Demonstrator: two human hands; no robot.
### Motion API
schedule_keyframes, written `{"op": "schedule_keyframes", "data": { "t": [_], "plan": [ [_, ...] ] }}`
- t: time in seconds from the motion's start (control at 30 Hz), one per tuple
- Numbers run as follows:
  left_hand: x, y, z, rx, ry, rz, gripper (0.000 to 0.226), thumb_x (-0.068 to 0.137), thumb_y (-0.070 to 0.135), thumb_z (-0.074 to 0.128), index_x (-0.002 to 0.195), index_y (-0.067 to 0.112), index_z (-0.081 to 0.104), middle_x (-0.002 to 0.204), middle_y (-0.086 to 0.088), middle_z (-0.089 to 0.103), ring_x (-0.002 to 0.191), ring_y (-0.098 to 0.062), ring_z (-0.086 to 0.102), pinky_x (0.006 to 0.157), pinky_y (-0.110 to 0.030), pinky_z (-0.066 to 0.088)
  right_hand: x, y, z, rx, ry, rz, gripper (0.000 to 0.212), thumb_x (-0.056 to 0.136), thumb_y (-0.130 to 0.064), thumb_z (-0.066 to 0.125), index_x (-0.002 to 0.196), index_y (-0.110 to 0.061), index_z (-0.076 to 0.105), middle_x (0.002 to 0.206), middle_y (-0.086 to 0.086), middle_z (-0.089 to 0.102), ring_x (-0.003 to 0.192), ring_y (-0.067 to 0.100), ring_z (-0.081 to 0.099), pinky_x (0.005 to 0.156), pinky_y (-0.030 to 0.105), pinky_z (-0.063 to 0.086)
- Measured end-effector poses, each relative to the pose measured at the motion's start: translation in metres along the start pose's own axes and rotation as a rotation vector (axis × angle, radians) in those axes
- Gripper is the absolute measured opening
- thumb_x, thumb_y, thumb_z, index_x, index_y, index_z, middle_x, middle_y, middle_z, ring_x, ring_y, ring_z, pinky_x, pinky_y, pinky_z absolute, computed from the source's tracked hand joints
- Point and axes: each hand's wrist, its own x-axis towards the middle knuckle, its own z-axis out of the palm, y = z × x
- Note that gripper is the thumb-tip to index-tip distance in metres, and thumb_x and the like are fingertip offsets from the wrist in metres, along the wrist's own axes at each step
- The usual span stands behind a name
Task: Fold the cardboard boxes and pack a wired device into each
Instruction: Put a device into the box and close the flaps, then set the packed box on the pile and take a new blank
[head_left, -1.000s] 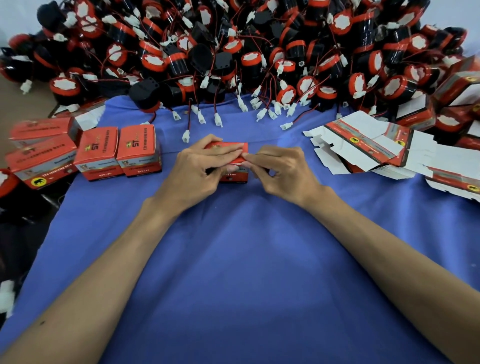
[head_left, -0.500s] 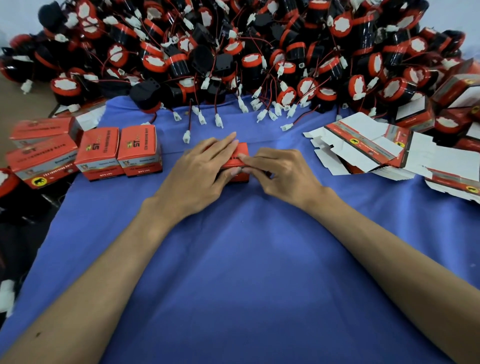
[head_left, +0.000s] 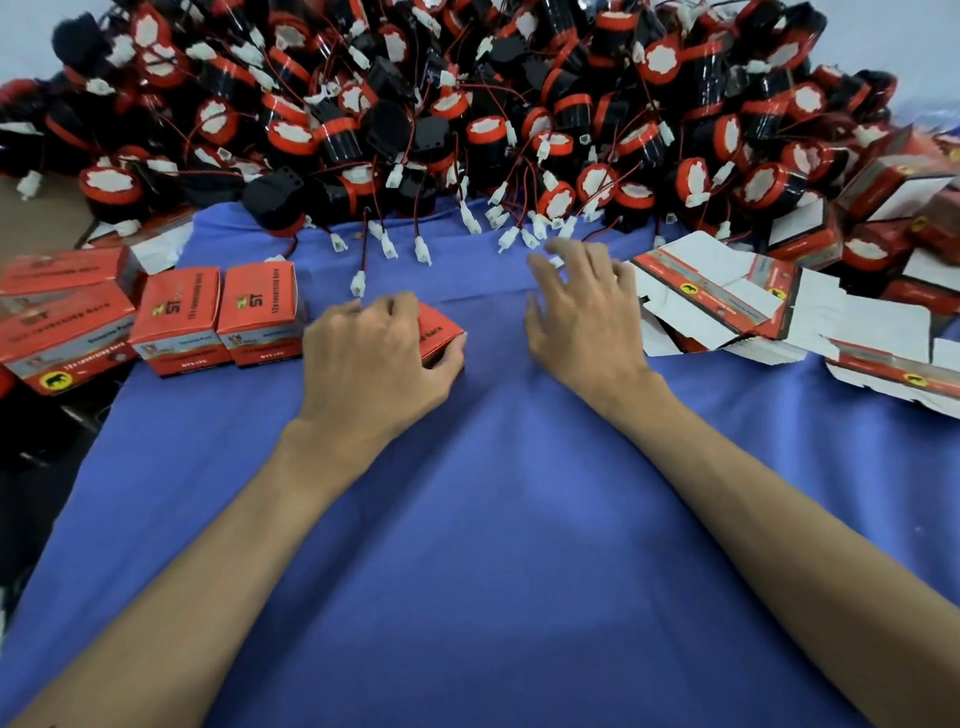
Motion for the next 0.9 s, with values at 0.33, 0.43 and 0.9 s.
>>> {"op": "schedule_keyframes", "data": {
  "t": [0.33,0.43,0.9],
  "plan": [
    [-0.002,-0.015,0.013,-0.098,0.083,0.127,0.019,0.082,0.008,0.072,0.100,0.005,0.073,0.110,-0.010,0.072,0.105,-0.033,0.068,0.066,-0.040,0.057,0.007,0.034,0.006,-0.245,-0.597,0.414,0.052,0.093,-0.019,0.044,0.139,0.001,0.032,0.140,0.028,0.039,0.136,0.040,0.031,0.106,0.048,0.032],
    [0.002,-0.030,0.014,-0.004,0.029,-0.003,0.017,0.082,-0.002,0.064,0.098,-0.003,0.070,0.108,-0.019,0.070,0.105,-0.038,0.066,0.066,-0.047,0.057,0.009,0.039,0.003,-0.242,-0.529,0.339,0.046,0.092,-0.005,0.045,0.136,0.001,0.036,0.123,0.020,0.056,0.119,0.036,0.051,0.090,0.041,0.042],
    [0.003,-0.022,0.009,-0.251,0.262,0.083,0.020,0.087,0.010,0.058,0.099,0.002,0.072,0.102,-0.010,0.072,0.090,-0.031,0.068,0.076,-0.039,0.054,0.007,0.015,-0.011,0.188,0.460,-0.205,0.025,0.070,0.017,0.061,0.085,0.000,0.073,0.087,0.011,0.074,0.080,0.025,0.072,0.076,0.034,0.057]
  ]
}}
